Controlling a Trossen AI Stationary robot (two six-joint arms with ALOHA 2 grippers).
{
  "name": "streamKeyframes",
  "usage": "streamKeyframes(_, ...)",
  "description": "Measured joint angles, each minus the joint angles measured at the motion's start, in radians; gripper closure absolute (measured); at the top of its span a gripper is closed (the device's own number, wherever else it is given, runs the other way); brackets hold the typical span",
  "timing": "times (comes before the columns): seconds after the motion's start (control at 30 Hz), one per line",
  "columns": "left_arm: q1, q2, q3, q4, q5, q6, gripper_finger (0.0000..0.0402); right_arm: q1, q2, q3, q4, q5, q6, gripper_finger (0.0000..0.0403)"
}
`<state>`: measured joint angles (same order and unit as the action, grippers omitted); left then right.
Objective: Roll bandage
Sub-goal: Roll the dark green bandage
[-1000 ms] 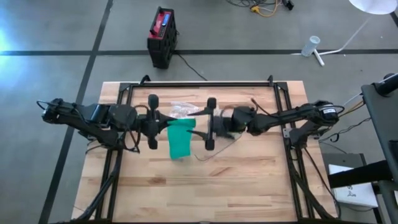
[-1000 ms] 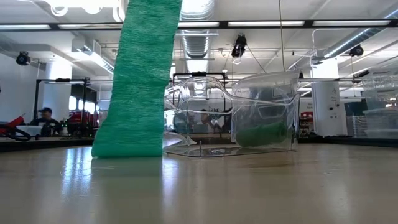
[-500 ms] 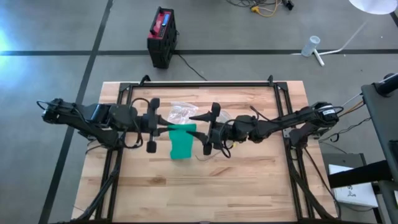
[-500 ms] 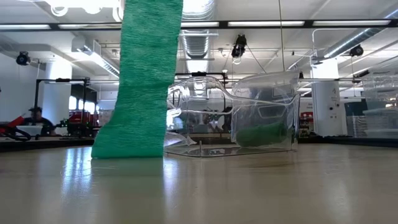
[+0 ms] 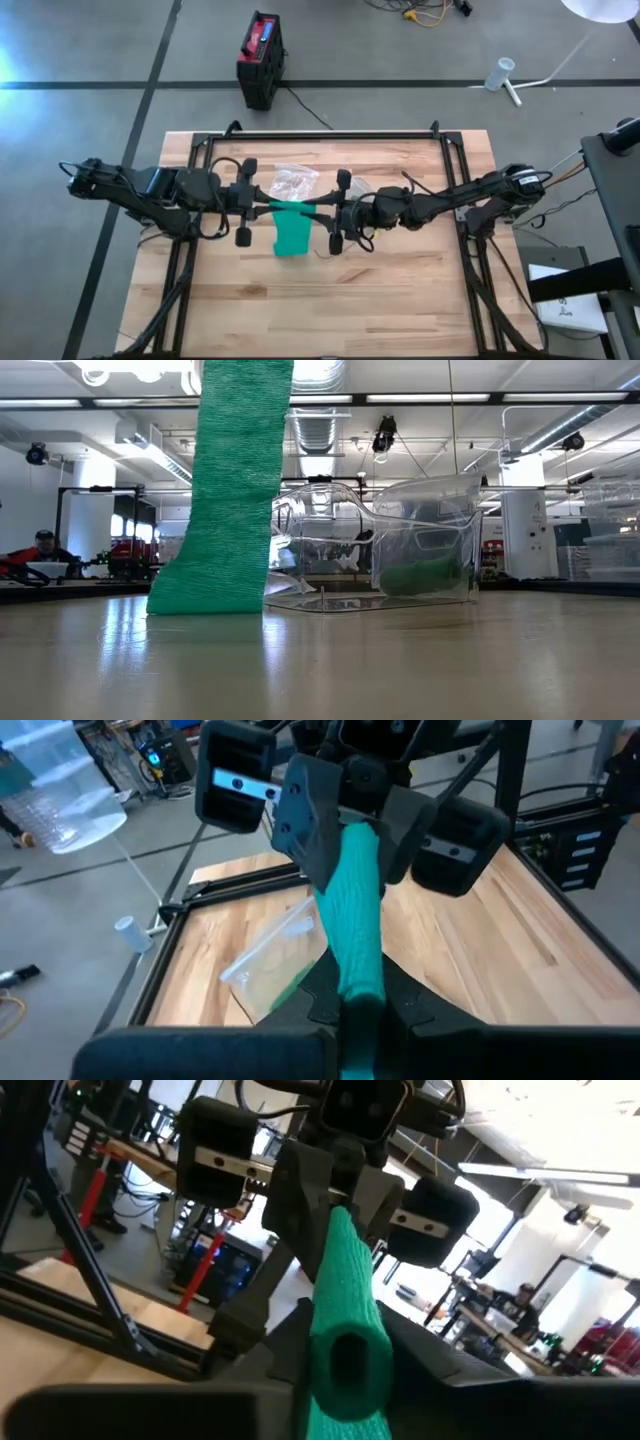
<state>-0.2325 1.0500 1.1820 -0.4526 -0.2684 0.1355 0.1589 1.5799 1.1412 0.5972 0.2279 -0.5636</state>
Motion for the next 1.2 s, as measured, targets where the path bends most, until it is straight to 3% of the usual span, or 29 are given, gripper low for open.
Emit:
streamKeyframes(0.2,0.000,-0.004,0.000,0.008,-0.003,0.041,0.0347,0.000,-0.017,0.000,0.004,-0.001,0.099,0.0391)
streamKeyframes(0.37,0.000,-0.011,-0.022,0.018,-0.010,0.040,0.0267,0.000,-0.059,-0.001,0.027,-0.046,0.212,0.0388)
streamKeyframes(0.5,0.001,-0.007,-0.062,0.142,-0.010,0.050,0.0212,-0.002,-0.072,0.000,0.039,-0.110,0.288,0.0392)
streamKeyframes(0.67,0.002,-0.007,-0.124,0.366,-0.010,0.101,0.0186,-0.002,-0.072,0.000,0.050,-0.119,0.325,0.0392)
streamKeyframes(0.87,0.025,-0.007,-0.181,0.481,-0.010,0.126,0.0234,-0.002,-0.072,0.000,0.105,-0.132,0.345,0.0392)
streamKeyframes(1.1,0.035,0.000,-0.196,0.577,-0.011,0.138,0.0387,-0.002,-0.072,0.000,0.119,-0.138,0.376,0.0392)
streamKeyframes(1.2,0.036,0.009,-0.196,0.585,-0.011,0.140,0.0392,-0.002,-0.072,0.000,0.121,-0.180,0.399,0.0392)
